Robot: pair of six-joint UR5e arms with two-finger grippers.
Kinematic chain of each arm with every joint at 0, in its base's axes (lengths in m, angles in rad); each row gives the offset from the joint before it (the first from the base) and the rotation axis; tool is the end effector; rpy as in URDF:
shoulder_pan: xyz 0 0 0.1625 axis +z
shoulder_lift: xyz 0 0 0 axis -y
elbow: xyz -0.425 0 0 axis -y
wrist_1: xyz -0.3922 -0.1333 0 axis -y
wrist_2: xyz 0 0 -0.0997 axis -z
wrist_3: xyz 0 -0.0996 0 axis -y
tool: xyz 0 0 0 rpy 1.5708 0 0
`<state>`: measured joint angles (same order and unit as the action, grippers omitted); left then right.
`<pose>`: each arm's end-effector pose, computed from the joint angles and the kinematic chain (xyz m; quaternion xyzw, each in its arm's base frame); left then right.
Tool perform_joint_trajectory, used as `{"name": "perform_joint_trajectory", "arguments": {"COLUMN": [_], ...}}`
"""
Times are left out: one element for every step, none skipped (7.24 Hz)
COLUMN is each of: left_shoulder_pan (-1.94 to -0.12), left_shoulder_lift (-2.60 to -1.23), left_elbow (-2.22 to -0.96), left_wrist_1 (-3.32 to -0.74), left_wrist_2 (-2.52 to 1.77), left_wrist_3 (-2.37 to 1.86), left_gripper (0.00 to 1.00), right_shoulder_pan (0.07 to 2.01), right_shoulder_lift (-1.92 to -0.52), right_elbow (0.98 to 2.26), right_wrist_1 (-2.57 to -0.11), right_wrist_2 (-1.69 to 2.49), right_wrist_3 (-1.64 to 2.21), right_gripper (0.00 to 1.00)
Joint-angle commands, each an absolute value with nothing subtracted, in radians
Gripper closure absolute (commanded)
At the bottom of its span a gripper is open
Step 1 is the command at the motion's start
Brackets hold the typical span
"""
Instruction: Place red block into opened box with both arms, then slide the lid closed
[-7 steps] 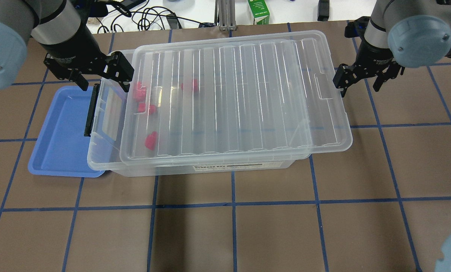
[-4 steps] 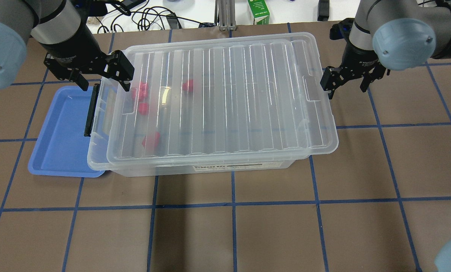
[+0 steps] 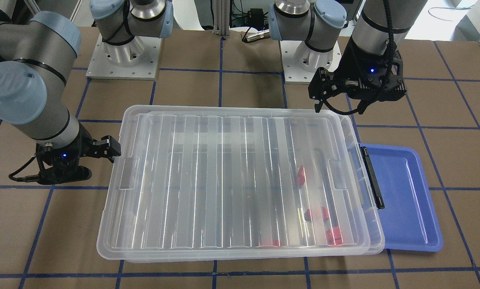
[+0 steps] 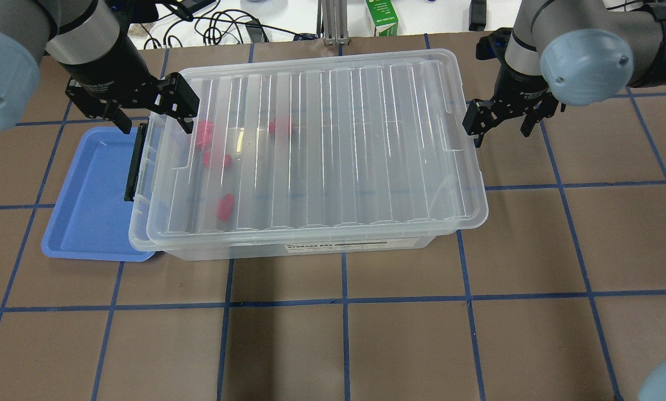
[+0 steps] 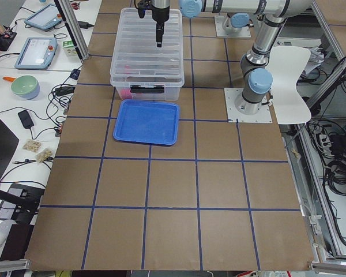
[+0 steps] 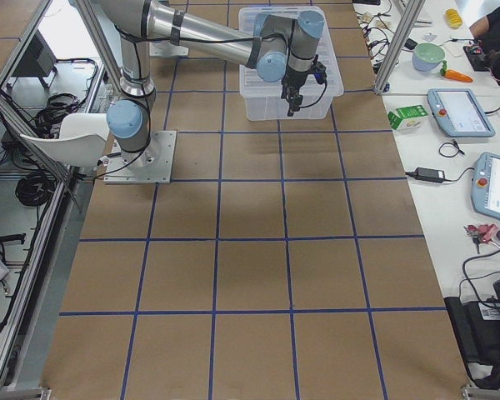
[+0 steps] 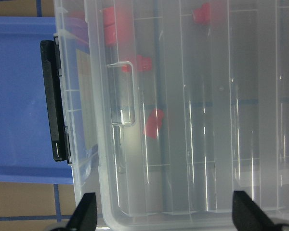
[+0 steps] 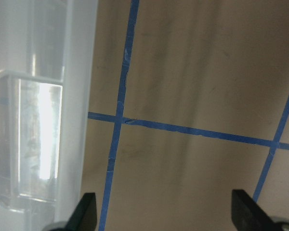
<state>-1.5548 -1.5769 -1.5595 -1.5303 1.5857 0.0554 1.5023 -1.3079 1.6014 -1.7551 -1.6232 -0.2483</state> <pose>-0.1238 -0.5010 0.4946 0.0195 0.9995 -0.0226 0.0083 0.0885 -0.5816 0.3497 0.0910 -0.9940 -0.0580 0.0172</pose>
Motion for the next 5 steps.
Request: {"name": "perform_joint_trajectory", "arguments": {"left_shoulder_pan": [-1.555, -1.555, -1.555, -1.555, -1.554], "left_shoulder_lift": [-1.577, -1.577, -1.577, -1.577, -1.577], "left_elbow": [-1.559, -1.560, -1.560, -1.559, -1.559], "left_wrist_1": [-1.529, -1.529, -1.529, -1.529, -1.529], "left_wrist_2": [1.588, 1.588, 1.589, 1.589, 1.592], "left_wrist_3": [0.055, 0.055, 0.055, 0.055, 0.055], "left_gripper": [0.00, 0.00, 0.00, 0.00, 0.00], "right_shoulder_pan": [1.503, 1.503, 1.503, 1.502, 1.500], "right_shoulder_lift": [-1.307, -1.308, -1.308, -1.318, -1.337], "right_elbow": [1.601, 1.598, 1.591, 1.580, 1.550], "right_wrist_1": [-1.755, -1.756, -1.755, -1.755, -1.743], "right_wrist_2": [-1.623, -1.621, -1.621, -1.621, -1.626], "right_wrist_3": [-0.250, -0.249, -0.249, -0.249, -0.247], "right_gripper": [0.00, 0.00, 0.00, 0.00, 0.00]}}
